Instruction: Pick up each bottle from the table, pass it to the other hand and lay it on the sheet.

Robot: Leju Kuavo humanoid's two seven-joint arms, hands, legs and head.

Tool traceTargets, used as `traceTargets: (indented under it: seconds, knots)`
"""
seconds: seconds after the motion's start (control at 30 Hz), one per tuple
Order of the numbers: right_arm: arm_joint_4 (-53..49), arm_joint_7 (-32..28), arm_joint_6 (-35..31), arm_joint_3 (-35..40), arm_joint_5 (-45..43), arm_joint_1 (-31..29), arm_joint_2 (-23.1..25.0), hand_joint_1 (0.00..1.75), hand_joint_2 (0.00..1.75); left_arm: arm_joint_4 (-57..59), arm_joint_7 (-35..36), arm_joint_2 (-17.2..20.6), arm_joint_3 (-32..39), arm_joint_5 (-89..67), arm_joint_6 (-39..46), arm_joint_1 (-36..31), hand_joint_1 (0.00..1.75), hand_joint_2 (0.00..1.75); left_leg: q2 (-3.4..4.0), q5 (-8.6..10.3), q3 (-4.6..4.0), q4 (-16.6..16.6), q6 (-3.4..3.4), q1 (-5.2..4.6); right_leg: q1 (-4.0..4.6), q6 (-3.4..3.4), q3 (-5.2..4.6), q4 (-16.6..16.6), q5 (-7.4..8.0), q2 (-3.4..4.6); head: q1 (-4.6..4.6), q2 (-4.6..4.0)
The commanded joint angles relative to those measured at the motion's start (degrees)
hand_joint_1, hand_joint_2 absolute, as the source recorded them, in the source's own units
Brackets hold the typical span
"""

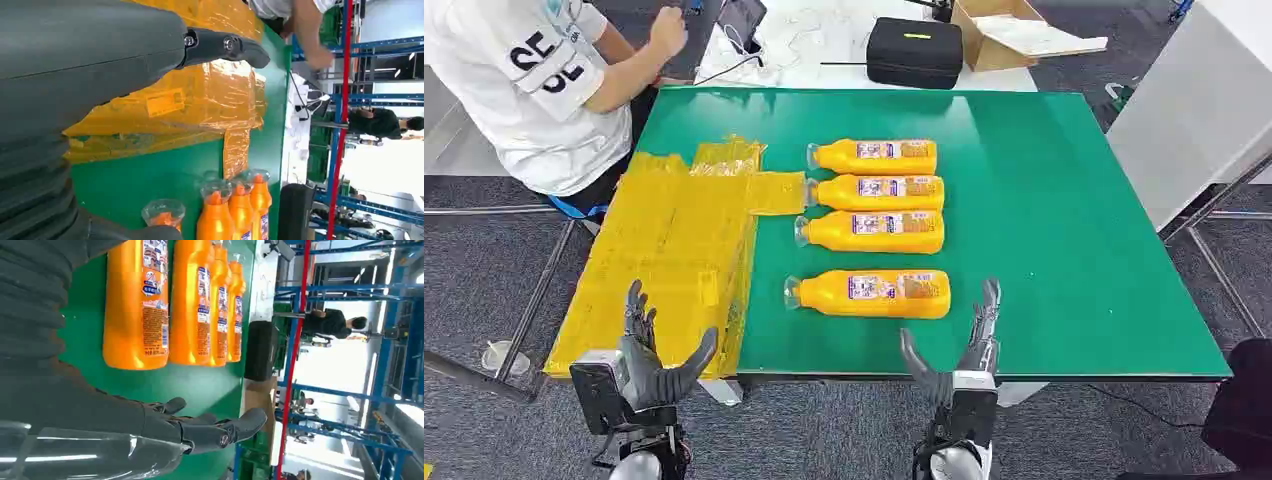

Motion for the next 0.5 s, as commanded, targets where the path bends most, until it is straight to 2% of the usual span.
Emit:
traceTargets:
  seconds: [0.03,0.23,0.3,0.47,0.5]
  knots:
    - [3.03,0.04,0.07,-0.96,-0.03,-1.68,-0.74,0.00,1.75,3.39,0.08,0.29,0.79,0.04,-0.26,-2.01,0.00,1.75,0.03,-0.04,0.23,-0.08,0.06,-0.03,0.00,-0.05,0.23,-0.07,-0.04,-0.04,0.00,0.00]
    - [3.35,0.04,-0.31,-0.88,0.60,-1.77,-0.90,0.00,1.75,3.11,-0.03,0.45,0.59,-0.18,-0.32,-2.01,0.00,1.75,0.04,-0.06,0.35,-0.11,0.09,-0.03,0.01,-0.08,0.35,-0.11,-0.06,-0.06,0.00,0.00]
    - [3.56,0.04,-0.34,-0.95,0.71,-2.02,-0.96,0.00,1.75,2.95,-0.05,0.46,0.53,-0.24,-0.31,-2.10,0.00,1.75,0.01,-0.01,0.11,-0.05,0.04,-0.01,0.01,-0.03,0.11,-0.05,-0.01,-0.03,0.00,0.00]
    - [3.07,0.05,-0.45,-0.33,2.55,-3.06,-1.63,0.00,1.75,2.33,-0.21,0.69,0.32,-0.49,-0.39,-2.87,0.00,1.75,0.06,-0.07,0.40,-0.11,0.11,-0.04,0.01,-0.08,0.40,-0.12,-0.07,-0.05,0.00,0.00]
    - [2.99,0.05,-0.43,-0.02,3.49,-3.59,-2.03,0.00,1.75,2.44,-0.22,0.83,0.29,-0.60,-0.48,-3.25,0.00,1.75,0.04,-0.01,0.13,-0.05,0.05,-0.01,0.01,-0.04,0.13,-0.06,0.00,-0.02,0.00,0.00]
